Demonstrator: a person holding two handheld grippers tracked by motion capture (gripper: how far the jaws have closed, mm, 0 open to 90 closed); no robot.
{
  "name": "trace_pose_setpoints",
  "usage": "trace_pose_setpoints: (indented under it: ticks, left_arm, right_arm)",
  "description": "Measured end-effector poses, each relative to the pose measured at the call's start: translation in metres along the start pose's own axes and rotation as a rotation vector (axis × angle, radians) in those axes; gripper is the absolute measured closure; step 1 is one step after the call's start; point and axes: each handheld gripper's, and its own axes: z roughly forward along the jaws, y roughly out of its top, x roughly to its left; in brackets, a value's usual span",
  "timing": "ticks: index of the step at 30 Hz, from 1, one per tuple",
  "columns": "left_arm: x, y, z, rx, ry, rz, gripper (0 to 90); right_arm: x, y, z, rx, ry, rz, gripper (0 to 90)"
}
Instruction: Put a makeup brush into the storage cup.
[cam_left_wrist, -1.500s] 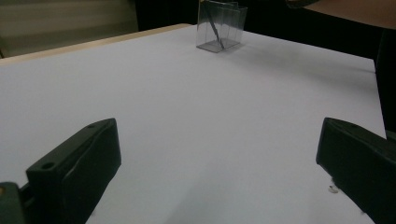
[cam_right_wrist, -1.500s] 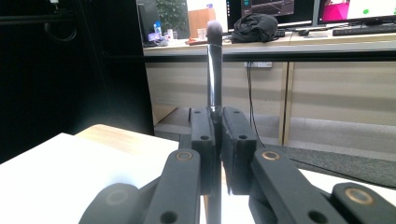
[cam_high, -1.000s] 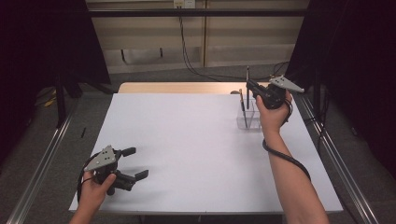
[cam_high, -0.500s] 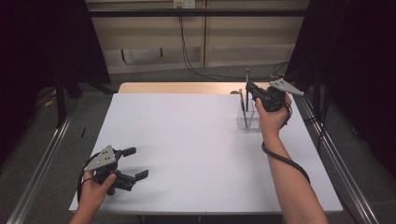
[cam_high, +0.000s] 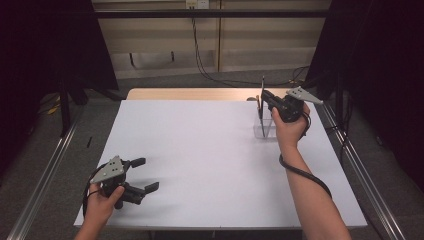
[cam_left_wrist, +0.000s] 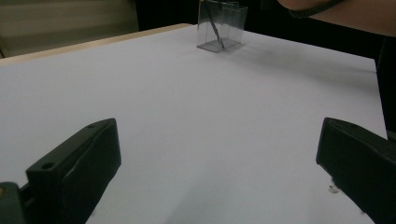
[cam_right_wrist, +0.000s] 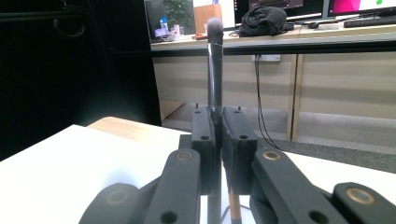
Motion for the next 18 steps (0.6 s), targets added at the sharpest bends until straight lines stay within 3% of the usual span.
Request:
trace_pose_setpoints:
  ticks: [18]
  left_arm:
    - [0.0006, -0.0006, 0.0001, 0.0, 0.0, 0.001, 0.0]
  right_arm:
    - [0.0041, -0.0086, -0.0055, 0.019, 0.0, -0.013, 84.7]
